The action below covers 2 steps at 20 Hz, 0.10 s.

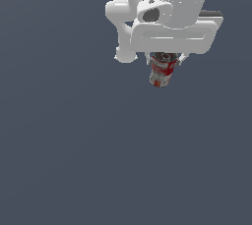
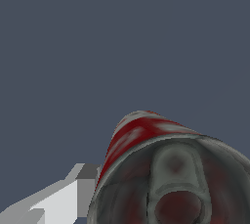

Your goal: Pick up the object and move it to a goal position.

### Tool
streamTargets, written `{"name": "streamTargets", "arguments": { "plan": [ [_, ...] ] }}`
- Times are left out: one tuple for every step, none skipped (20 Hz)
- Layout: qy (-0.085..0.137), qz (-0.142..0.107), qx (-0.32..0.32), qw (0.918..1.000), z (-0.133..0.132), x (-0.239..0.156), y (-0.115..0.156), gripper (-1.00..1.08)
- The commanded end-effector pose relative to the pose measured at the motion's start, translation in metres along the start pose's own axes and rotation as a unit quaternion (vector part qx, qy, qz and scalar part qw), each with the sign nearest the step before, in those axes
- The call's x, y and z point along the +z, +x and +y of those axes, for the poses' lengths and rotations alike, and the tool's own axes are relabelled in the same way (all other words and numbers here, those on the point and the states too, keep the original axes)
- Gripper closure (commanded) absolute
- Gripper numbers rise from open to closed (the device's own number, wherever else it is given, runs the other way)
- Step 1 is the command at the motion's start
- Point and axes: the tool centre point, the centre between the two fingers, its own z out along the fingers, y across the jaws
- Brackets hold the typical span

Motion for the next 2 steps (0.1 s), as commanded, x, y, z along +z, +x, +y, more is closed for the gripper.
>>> {"name": "streamTargets", "arguments": {
  "plan": [
    [0.000,0.001,0.000,1.0000,-0.0018,-0.0055,-0.0005,1.08],
    [0.000,0.001,0.000,1.0000,-0.0020,-0.0057,-0.0006,1.08]
  ]
}}
